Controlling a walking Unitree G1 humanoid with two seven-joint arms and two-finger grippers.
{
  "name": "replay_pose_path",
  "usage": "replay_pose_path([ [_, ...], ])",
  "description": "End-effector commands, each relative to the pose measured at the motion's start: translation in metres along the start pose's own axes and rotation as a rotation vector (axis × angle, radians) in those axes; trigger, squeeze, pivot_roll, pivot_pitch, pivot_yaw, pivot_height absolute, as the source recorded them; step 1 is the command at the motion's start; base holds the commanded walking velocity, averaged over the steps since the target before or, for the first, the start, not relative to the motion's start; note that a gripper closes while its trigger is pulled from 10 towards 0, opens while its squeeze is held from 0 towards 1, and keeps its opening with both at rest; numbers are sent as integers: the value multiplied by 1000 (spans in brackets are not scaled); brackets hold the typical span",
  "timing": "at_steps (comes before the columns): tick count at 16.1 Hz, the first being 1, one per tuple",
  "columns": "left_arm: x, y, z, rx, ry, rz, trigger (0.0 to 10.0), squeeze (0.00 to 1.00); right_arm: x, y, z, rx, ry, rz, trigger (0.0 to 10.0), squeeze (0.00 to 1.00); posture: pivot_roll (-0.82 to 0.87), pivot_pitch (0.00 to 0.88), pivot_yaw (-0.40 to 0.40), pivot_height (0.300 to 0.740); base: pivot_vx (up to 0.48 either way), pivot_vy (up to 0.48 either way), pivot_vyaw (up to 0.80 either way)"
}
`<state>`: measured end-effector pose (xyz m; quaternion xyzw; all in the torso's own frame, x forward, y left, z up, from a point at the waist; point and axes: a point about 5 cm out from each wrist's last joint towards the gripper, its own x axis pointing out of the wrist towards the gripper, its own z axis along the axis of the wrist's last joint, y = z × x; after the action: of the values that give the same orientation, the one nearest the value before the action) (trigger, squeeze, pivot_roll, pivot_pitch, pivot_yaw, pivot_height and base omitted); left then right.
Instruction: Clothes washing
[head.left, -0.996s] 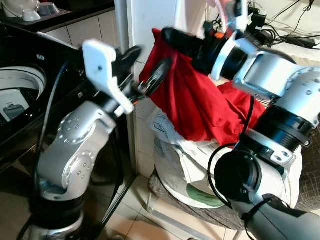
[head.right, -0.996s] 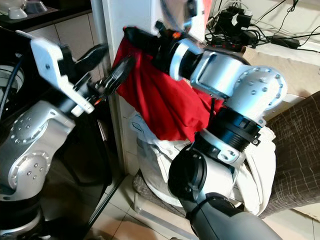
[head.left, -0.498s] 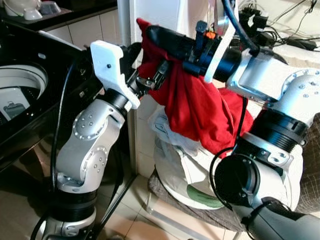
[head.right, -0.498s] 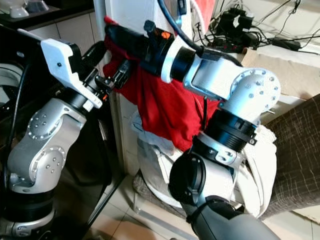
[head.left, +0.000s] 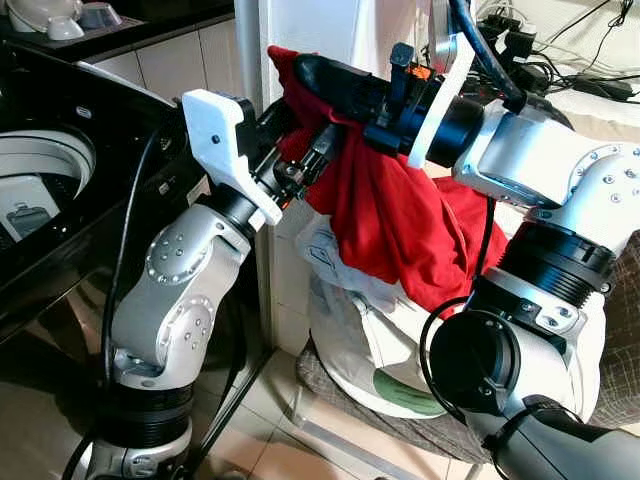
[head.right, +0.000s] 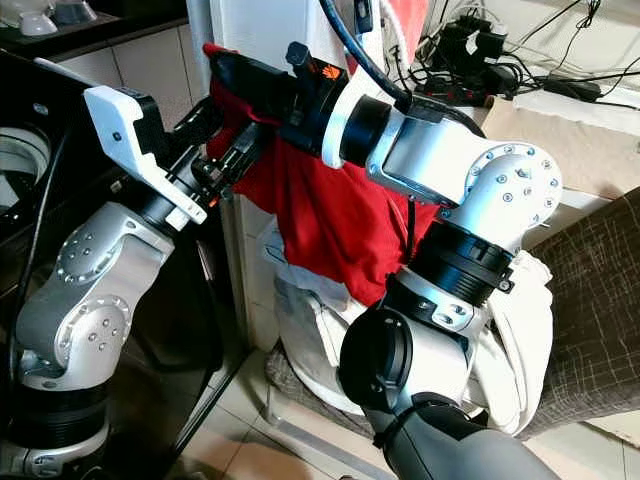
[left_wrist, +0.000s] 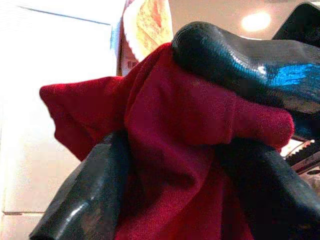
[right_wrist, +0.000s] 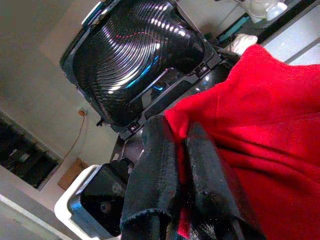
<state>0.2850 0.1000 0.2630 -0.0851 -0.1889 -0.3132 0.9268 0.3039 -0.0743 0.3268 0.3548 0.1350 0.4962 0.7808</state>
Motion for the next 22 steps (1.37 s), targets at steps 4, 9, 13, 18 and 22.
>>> replay_pose_path([
  [4, 2, 9, 8, 45, -34, 58, 0, 0, 1, -1, -4, 19, 17, 3, 0, 0, -22, 0, -58, 740, 0, 0, 0],
  [9, 2, 10, 12, 39, -50, 53, 0, 0, 0, 1, -5, 14, 17, -4, 0, 0, -19, 0, -54, 740, 0, 0, 0],
  [13, 1, 11, 13, 37, -52, 60, 0, 0, 0, 2, -5, 14, 16, -2, 0, 0, -18, 0, -52, 740, 0, 0, 0],
  [18, 2, 20, 19, 51, -85, 116, 0, 0, -1, 6, -4, -1, 9, 2, 392, 875, -17, 0, -46, 740, 0, 0, 0],
  [22, 1, 44, 35, 93, -167, 281, 0, 0, -3, 8, -3, -16, 0, 19, 10000, 1000, -17, 0, -39, 740, 0, 0, 0],
])
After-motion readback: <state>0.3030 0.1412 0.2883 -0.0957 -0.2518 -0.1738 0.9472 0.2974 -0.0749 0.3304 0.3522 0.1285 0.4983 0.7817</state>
